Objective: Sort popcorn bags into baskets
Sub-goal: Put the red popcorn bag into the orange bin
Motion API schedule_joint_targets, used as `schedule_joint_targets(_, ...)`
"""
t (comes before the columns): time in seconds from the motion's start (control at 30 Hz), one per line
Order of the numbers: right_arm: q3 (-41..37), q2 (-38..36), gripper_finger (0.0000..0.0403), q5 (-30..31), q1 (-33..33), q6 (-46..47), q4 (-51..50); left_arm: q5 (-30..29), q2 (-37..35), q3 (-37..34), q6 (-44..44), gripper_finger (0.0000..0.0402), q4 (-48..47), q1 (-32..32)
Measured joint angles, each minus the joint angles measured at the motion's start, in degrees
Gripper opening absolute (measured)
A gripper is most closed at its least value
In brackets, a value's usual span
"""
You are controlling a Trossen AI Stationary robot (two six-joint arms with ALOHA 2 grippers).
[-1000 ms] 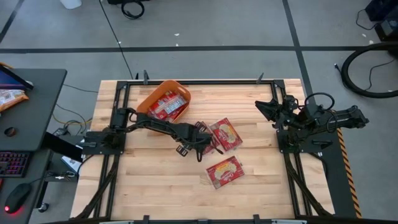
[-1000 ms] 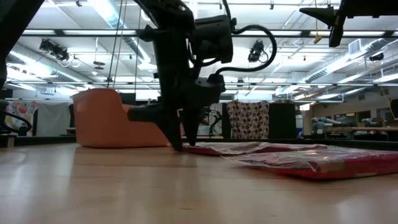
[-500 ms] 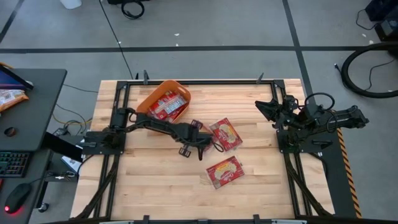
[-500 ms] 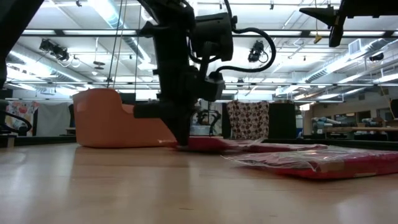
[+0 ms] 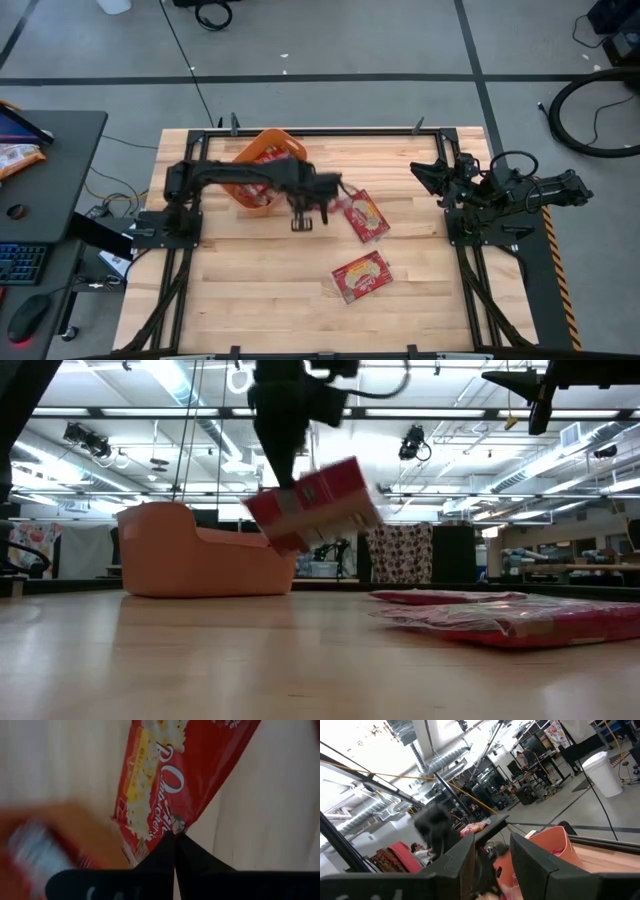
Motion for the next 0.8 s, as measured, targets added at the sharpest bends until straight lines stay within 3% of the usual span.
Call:
schedule_joint_targets(0.3,0.0,0.0,0.0130,0.0,0.0,-0.8,0.1,-1.8,-4.9,2.6,-12.1,0.0003,-17.8,7.8)
schedule_joint_targets(0.5,0.0,0.0,0.0130,0.0,0.0,-0.7,0.1,-3.5,-6.5,-1.9,-14.4,0.0003,-17.6,13.1)
schedule_joint_targets(0.8,0.0,0.0,0.0130,-0.4,0.0,-0.4,0.1,-8.2,-6.5,-18.3,-13.8,0.0010,-8.3,19.7)
